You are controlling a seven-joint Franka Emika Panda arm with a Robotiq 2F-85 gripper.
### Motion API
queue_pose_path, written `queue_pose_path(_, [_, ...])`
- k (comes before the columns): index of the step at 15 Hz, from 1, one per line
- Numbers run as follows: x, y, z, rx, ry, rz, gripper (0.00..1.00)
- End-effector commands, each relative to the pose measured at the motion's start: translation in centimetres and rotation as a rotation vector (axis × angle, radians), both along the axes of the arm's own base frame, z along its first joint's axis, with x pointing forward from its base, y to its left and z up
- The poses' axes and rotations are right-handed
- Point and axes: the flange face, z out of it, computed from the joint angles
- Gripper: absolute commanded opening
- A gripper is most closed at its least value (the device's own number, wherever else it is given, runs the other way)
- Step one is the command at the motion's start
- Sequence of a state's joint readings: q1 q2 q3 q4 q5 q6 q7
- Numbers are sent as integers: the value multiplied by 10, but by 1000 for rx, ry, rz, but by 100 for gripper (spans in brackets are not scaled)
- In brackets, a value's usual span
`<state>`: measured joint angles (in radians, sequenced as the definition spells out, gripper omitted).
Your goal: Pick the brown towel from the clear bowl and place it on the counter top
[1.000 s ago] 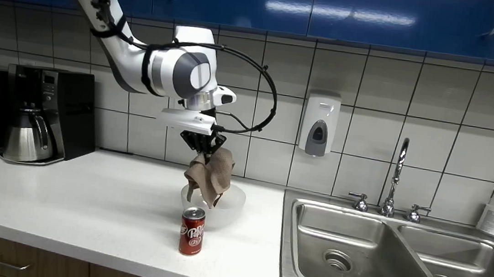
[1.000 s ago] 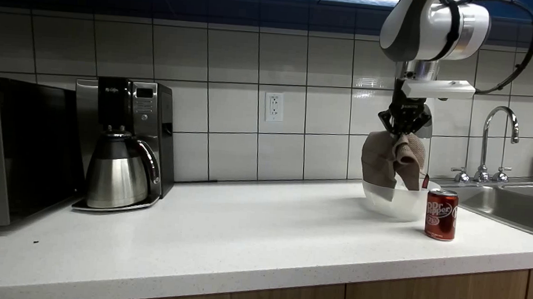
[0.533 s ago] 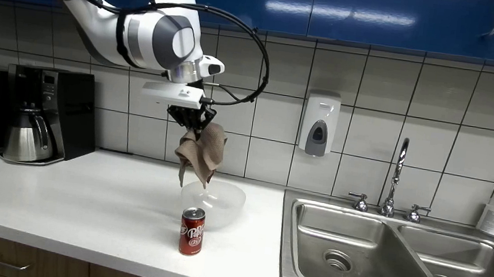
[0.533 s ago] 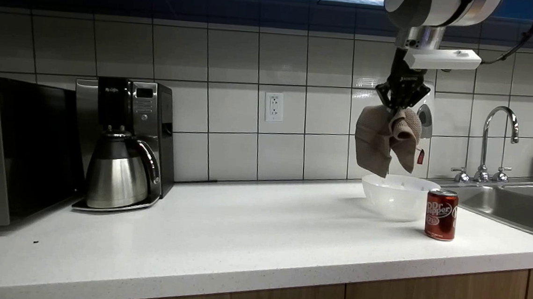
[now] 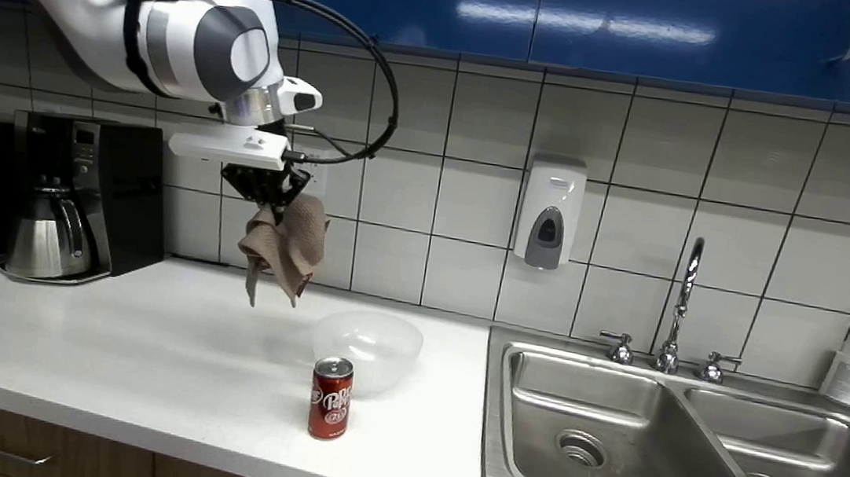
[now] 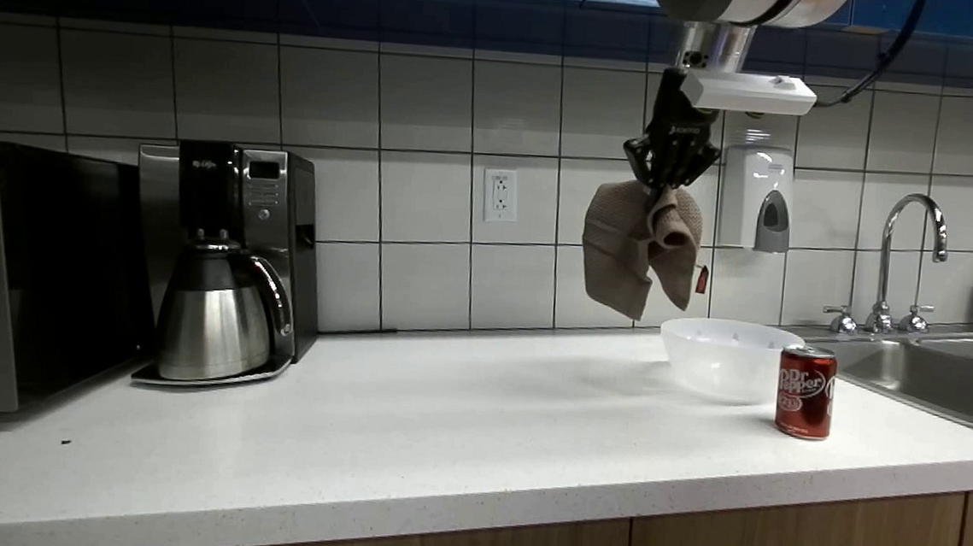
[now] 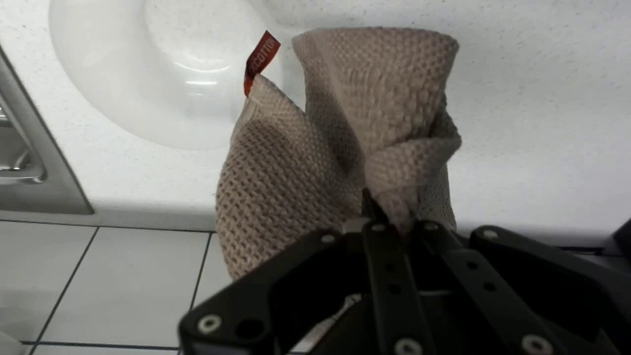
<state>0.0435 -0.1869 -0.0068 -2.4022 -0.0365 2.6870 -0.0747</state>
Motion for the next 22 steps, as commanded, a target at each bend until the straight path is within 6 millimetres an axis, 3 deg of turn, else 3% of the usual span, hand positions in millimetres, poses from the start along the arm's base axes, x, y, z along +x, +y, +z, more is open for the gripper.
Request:
queue_pose_path(1, [-2, 32, -22, 32, 42, 69, 2])
queue_pose_path(7, [-3, 64, -79, 93, 167, 146, 2])
queue_pose_path(15, [-10, 77, -161, 89, 343, 191, 2])
queue_pose_path(19, [-14, 79, -184, 84, 395, 196, 2])
queue_pose_path(20, [-14, 79, -186, 82, 398, 192, 31])
queue_pose_path(22, [-14, 77, -186, 82, 399, 190, 39])
